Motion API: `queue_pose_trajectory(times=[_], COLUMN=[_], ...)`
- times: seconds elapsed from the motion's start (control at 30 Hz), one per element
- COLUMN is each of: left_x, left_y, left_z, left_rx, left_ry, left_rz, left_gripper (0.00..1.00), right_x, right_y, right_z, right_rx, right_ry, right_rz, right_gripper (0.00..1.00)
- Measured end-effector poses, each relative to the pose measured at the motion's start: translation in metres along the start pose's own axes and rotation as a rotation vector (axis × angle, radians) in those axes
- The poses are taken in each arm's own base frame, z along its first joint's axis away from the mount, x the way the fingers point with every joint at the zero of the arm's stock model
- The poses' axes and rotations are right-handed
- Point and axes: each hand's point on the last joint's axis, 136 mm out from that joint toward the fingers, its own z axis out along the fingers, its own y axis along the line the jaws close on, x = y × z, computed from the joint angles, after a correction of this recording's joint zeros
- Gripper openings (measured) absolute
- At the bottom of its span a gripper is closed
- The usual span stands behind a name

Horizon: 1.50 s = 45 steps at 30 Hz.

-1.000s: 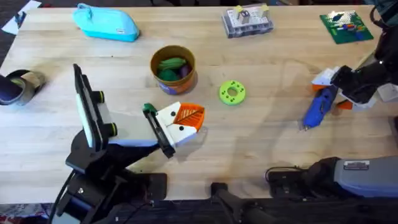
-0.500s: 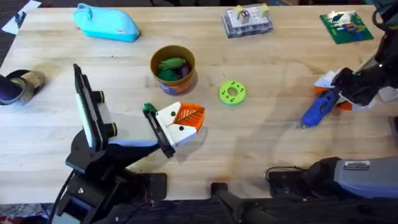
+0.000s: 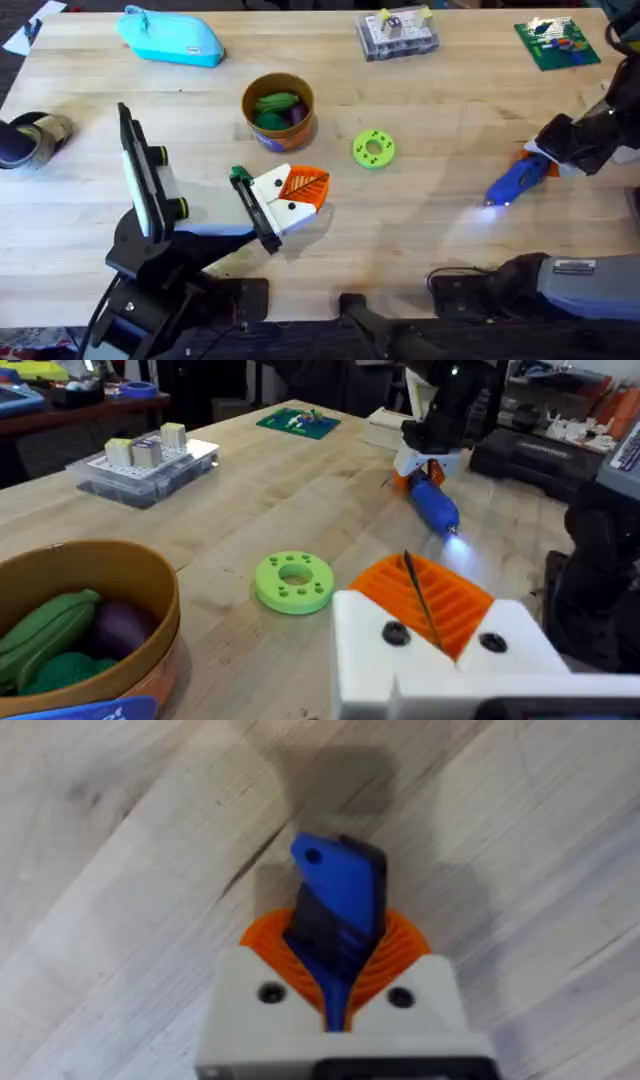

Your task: Pick up the gripper from the table and insert it into the empty holder that is missing its gripper. Then pick up a screw, insert it into the mounting hole, and use the screwdriver to tighten it. Finally, clean up the table by picking up the vegetable and placing it into the bucket.

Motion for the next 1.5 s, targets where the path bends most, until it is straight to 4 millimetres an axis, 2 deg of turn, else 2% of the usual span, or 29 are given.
queue_pose_trajectory(times=[0.07, 0.33, 0.5, 0.6, 0.77, 1.17, 1.33, 1.5], left_x=[0.000, 0.000, 0.000, 0.000, 0.000, 0.000, 0.000, 0.000], left_y=[0.000, 0.000, 0.000, 0.000, 0.000, 0.000, 0.000, 0.000], left_z=[0.000, 0.000, 0.000, 0.000, 0.000, 0.000, 0.000, 0.000], left_rx=[0.000, 0.000, 0.000, 0.000, 0.000, 0.000, -0.001, 0.000], left_ry=[0.000, 0.000, 0.000, 0.000, 0.000, 0.000, 0.000, 0.000], left_rz=[0.000, 0.000, 0.000, 0.000, 0.000, 0.000, 0.000, 0.000], left_gripper=[0.018, 0.018, 0.018, 0.018, 0.018, 0.018, 0.018, 0.018], right_x=[-0.001, 0.002, 0.007, -0.004, -0.020, -0.033, -0.038, -0.039], right_y=[-0.001, 0.000, 0.006, 0.014, 0.028, 0.045, 0.066, 0.084], right_z=[0.000, -0.002, -0.016, -0.040, -0.092, -0.186, -0.220, -0.267], right_rx=[0.004, -0.002, -0.040, -0.100, -0.217, -0.387, -0.526, -0.662], right_ry=[-0.004, 0.012, 0.016, -0.069, -0.235, -0.564, -0.676, -0.828], right_rz=[-0.001, -0.003, -0.007, -0.010, -0.020, -0.142, -0.213, -0.298], right_gripper=[0.020, 0.025, 0.025, 0.025, 0.025, 0.025, 0.025, 0.025])
